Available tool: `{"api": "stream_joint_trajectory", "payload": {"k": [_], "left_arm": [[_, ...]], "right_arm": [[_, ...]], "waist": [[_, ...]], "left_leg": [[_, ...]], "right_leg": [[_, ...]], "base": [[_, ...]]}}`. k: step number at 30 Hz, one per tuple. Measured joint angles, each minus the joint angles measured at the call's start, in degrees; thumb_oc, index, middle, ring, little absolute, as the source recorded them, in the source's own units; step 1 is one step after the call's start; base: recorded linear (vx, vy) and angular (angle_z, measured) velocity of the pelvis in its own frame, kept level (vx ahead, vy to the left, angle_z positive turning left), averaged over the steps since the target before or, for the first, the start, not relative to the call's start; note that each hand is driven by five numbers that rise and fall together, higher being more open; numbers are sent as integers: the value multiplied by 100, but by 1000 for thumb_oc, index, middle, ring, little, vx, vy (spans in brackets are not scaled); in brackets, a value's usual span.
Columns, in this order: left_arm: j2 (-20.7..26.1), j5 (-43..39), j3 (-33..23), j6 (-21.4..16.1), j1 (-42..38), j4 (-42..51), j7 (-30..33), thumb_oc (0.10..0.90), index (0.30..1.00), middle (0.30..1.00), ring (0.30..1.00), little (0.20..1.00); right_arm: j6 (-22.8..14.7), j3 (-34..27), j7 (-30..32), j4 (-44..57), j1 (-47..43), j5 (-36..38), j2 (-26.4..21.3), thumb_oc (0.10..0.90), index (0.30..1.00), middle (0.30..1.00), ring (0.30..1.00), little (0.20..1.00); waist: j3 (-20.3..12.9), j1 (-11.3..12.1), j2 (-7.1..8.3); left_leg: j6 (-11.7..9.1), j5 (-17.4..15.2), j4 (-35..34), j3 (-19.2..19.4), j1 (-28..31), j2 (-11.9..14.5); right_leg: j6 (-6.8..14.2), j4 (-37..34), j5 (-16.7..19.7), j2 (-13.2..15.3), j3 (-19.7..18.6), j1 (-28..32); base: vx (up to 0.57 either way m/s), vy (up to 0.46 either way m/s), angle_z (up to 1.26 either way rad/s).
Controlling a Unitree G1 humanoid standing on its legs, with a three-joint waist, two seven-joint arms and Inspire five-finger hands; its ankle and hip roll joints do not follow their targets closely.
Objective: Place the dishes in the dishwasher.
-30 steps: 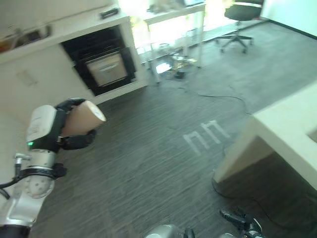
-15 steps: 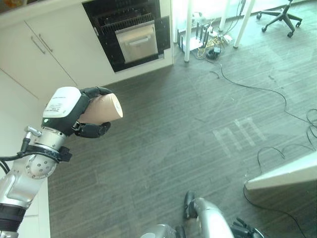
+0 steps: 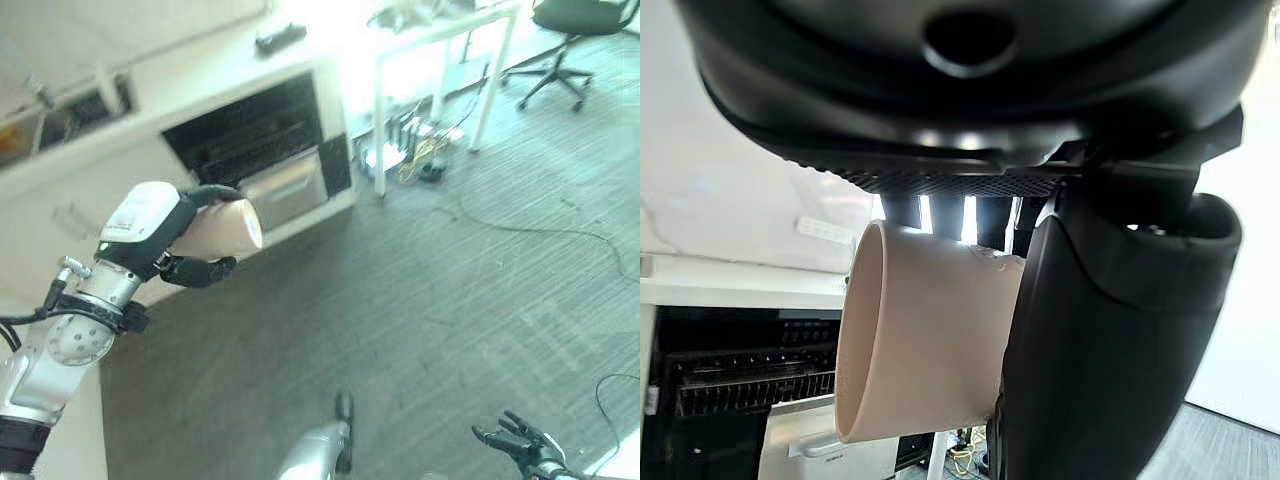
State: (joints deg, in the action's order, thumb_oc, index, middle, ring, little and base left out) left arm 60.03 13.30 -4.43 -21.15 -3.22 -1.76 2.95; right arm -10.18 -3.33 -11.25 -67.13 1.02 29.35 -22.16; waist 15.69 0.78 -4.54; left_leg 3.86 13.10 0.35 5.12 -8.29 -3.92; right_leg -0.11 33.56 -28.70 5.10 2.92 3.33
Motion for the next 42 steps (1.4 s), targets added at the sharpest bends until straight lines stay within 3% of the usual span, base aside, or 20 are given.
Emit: {"api": "stream_joint_trajectory", "payload": {"k": [1, 2, 5, 8, 9, 11, 12, 14, 15, 16, 17, 18, 19, 21, 27, 30, 32, 35, 37, 42], "left_arm": [[-3, 1, 6, -14, -39, -5, -1, 400, 300, 300, 300, 300], [-66, 63, -193, -244, -40, -271, 117, 400, 300, 300, 300, 300], [-490, 288, -333, -452, 714, -401, 293, 400, 300, 300, 300, 300], [-659, 541, -513, -556, 1016, -486, 309, 400, 300, 300, 300, 300], [-716, 565, -531, -555, 1005, -508, 324, 400, 300, 300, 300, 300], [-389, 569, -645, -642, 851, -467, 400, 400, 300, 300, 300, 300], [-281, 548, -645, -645, 885, -464, 511, 400, 300, 300, 300, 300], [-9, 538, -573, -682, 653, -598, 566, 400, 300, 300, 300, 300], [-179, 534, -420, -678, 402, -803, 602, 400, 300, 300, 300, 300], [-157, 515, -404, -675, 227, -976, 663, 400, 300, 300, 300, 300], [168, 505, -308, -614, 52, -907, 695, 400, 300, 300, 300, 300], [315, 504, -285, -581, 11, -745, 700, 400, 300, 300, 300, 300], [343, 498, -221, -499, -93, -725, 784, 400, 300, 300, 300, 300], [462, 488, -202, -506, -36, -859, 782, 400, 300, 300, 300, 300], [567, 39, -649, -444, 796, -486, 780, 400, 300, 300, 300, 300], [618, 22, -797, -370, 918, -191, 749, 400, 300, 300, 300, 300], [617, -136, -792, -371, 849, 39, 562, 400, 300, 300, 300, 300], [785, -506, -792, -364, 300, 488, 389, 400, 300, 300, 300, 300], [846, -627, -720, -450, -143, 697, 311, 400, 300, 300, 300, 300], [-91, -539, -212, -398, -545, 658, 274, 400, 300, 300, 300, 300]], "right_arm": [[4, 12, -18, -9, -31, 0, 19, 800, 900, 900, 900, 900], [58, 37, 107, -384, -330, -14, 299, 800, 900, 900, 900, 900], [172, 26, 231, -287, 367, -141, 425, 800, 900, 900, 900, 900], [302, -280, 509, -300, 443, -368, 319, 800, 900, 900, 900, 900], [293, -291, 539, -176, 470, -364, 385, 800, 900, 900, 900, 900], [158, -185, 576, 445, 745, -342, 762, 800, 900, 900, 900, 900], [164, -111, 581, 501, 697, -325, 910, 800, 900, 900, 900, 900], [44, -67, 612, 602, 445, -165, 389, 800, 900, 900, 900, 900], [46, -14, 630, 585, 396, -164, 299, 800, 900, 900, 900, 900], [77, 87, 616, 530, 224, -167, 356, 800, 900, 900, 900, 900], [48, 28, 544, 411, 274, -162, 484, 800, 900, 900, 900, 900], [7, 30, 516, 325, 340, -155, 424, 800, 900, 900, 900, 900], [93, 5, 469, -12, 150, -111, 481, 800, 900, 900, 900, 900], [178, -194, 398, -356, -33, -111, 483, 800, 900, 900, 900, 900], [239, -113, 371, -325, 82, -121, 569, 800, 900, 900, 900, 900], [238, 236, 355, -223, 5, -129, 481, 800, 900, 900, 900, 900], [172, 267, 349, -260, 3, -109, 299, 800, 900, 900, 900, 900], [170, 179, 348, -361, 81, -99, 155, 800, 900, 900, 900, 900], [138, 59, 368, -342, 138, 59, 101, 800, 900, 900, 900, 900], [-130, 2, 380, -13, -130, 29, 72, 800, 900, 900, 900, 900]], "waist": [[22, -15, -12], [225, -81, 324], [78, 129, 70], [-1, 321, 93], [-32, 357, 69], [-30, 195, 358], [-141, 128, 382], [-103, -42, -204], [3, -33, -372], [180, -76, 81], [159, -245, 153], [45, -208, -181], [124, -2, -106], [128, -27, -94], [45, 220, 88], [-11, 237, 116], [-41, 160, 145], [-98, 87, 340], [-90, 35, 313], [-66, -205, -332]], "left_leg": [[-6, 19, -62, 8, 16, -20], [-657, -682, 1699, 177, -796, -109], [-791, -1440, 2389, 561, -1284, 711], [-407, -1668, 2187, 22, -942, -91], [-85, -1738, 2260, 122, -777, -133], [438, -2179, 2892, 135, -658, -412], [611, -2467, 3090, 170, -489, -511], [630, -2414, 2513, 20, -105, -524], [-471, -2378, 2365, -41, 153, -523], [-1992, -1814, 2980, -152, -190, -740], [-769, -2370, 3684, -309, -695, -509], [-643, -2576, 2959, -797, -644, 279], [26, -2538, 2790, -727, -340, -24], [165, -2674, 2688, -768, -38, -196], [154, -2718, 1648, -1036, 1117, -203], [-256, -2592, 1555, -927, 1269, 43], [-546, -2339, 1677, -673, 1328, 39], [-713, -2341, 2251, 407, 1107, 255], [-741, -2369, 1812, 1094, 1054, 684], [-271, -2008, 1193, 1190, 337, 347]], "right_leg": [[-71, -8, -35, -181, 90, -238], [-548, -590, 398, -322, 59, -335], [-194, -1065, 396, -339, -88, 582], [207, -1165, 436, 172, -287, 1011], [639, -631, 758, 277, -164, 906], [1628, 3078, 1954, 452, -325, -563], [1190, 3878, 2098, 311, -302, -1393], [108, 2784, 1666, 374, 484, -2540], [-270, 1837, 1660, 177, 517, -2429], [-349, 895, 1726, 376, 150, -2368], [-184, -153, 1885, 501, 280, -2232], [314, -775, 1936, 159, 310, -2162], [320, -1985, 2214, 258, 274, -2045], [407, -2166, 2552, 344, 147, -1997], [218, -1377, 2387, 15, 610, -1438], [-10, -1362, 2413, -147, 730, -1194], [-203, -449, 2065, -88, 848, -1509], [-417, -1698, 2142, -29, 1165, -828], [-472, -1757, 2103, 15, 1439, -637], [-228, -1817, 1852, -29, 1615, -336]], "base": [[821, 278, 16], [665, 239, 16], [464, 252, -13], [525, 269, -52], [346, 217, -54], [178, 162, 19], [159, 163, 40], [224, -18, 7], [169, -219, 12], [205, -274, 65], [171, -248, 69], [316, -477, 51], [280, -443, 9], [332, -472, 16], [301, -446, 21], [171, -364, 13], [157, -371, 29], [114, -170, 74], [106, -20, 88], [73, 62, 19]]}}
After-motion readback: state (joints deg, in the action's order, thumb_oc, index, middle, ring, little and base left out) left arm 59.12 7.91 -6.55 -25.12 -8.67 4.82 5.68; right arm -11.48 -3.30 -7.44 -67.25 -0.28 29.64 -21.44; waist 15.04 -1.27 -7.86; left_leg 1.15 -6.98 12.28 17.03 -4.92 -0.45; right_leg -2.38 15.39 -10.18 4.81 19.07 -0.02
